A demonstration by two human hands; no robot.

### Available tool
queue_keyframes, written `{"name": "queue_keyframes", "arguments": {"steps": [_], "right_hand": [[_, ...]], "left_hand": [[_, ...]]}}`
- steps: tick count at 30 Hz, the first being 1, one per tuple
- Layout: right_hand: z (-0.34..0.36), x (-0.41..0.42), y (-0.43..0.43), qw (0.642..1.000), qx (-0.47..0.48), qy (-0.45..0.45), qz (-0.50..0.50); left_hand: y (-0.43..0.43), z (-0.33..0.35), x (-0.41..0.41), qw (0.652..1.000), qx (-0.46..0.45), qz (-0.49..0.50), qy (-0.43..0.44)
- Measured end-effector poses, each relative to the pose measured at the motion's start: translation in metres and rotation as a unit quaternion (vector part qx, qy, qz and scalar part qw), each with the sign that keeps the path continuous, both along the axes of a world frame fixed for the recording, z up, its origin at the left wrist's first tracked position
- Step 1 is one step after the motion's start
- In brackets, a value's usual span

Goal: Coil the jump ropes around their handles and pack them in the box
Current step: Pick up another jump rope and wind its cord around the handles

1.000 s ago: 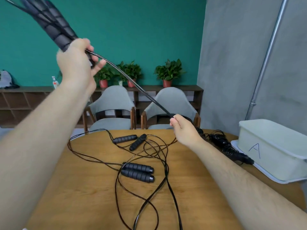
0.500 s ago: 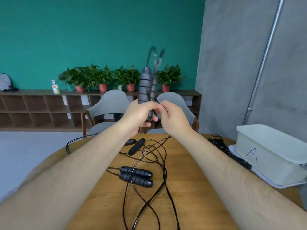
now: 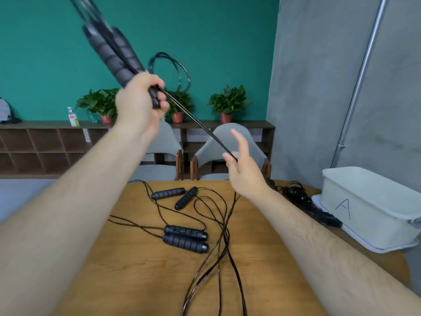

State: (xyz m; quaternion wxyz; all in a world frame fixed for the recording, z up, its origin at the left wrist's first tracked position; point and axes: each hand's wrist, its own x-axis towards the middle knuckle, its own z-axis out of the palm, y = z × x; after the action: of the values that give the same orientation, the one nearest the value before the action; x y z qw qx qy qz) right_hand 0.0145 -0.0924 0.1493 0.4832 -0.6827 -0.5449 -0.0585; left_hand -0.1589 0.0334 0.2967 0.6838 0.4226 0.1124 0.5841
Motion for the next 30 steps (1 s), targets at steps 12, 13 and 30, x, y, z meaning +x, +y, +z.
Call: {"name": "queue_keyframes", "arguments": {"steps": [12, 13, 30], "right_hand": [[-0.002, 0.029, -0.010, 0.985, 0.022, 0.134, -0.111], [0.006, 0.024, -0.009, 0.982, 0.044, 0.156, -0.102], [0.035, 0.038, -0.044, 0.912, -0.016, 0.036, -0.409]], "left_hand": [[0.041, 0.019, -0.048, 0.971, -0.004, 0.239, 0.004], [0.034, 0.011, -0.040, 0.969, 0.026, 0.240, 0.046], [-0.028, -0.063, 0.054, 0.931, 0.207, 0.069, 0.294]]}}
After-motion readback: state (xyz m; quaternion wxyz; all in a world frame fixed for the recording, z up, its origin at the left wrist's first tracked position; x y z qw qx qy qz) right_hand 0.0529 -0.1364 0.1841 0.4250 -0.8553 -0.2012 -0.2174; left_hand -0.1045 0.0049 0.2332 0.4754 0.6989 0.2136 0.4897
